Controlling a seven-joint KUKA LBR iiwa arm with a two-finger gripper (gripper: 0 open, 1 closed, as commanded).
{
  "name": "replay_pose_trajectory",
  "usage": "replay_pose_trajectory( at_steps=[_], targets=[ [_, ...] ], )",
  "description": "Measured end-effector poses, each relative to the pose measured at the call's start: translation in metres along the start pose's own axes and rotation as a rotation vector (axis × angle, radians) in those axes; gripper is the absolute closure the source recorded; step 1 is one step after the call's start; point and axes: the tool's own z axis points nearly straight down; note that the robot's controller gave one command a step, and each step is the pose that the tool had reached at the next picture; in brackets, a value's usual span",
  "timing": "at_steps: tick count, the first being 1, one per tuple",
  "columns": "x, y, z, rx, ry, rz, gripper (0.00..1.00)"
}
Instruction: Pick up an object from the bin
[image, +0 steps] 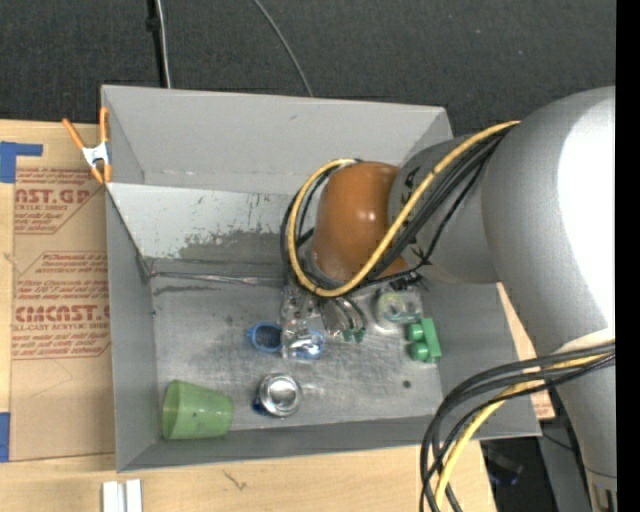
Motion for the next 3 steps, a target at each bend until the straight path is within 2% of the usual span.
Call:
replay_pose_trajectory(
  at_steps=[2,3],
  targets=[
    [0.000,0.000,0.000,0.000,0.000,0.000,1.00],
    [-0.001,-0.010,-0.068,0.000,0.005,0.002,1.00]
  ],
)
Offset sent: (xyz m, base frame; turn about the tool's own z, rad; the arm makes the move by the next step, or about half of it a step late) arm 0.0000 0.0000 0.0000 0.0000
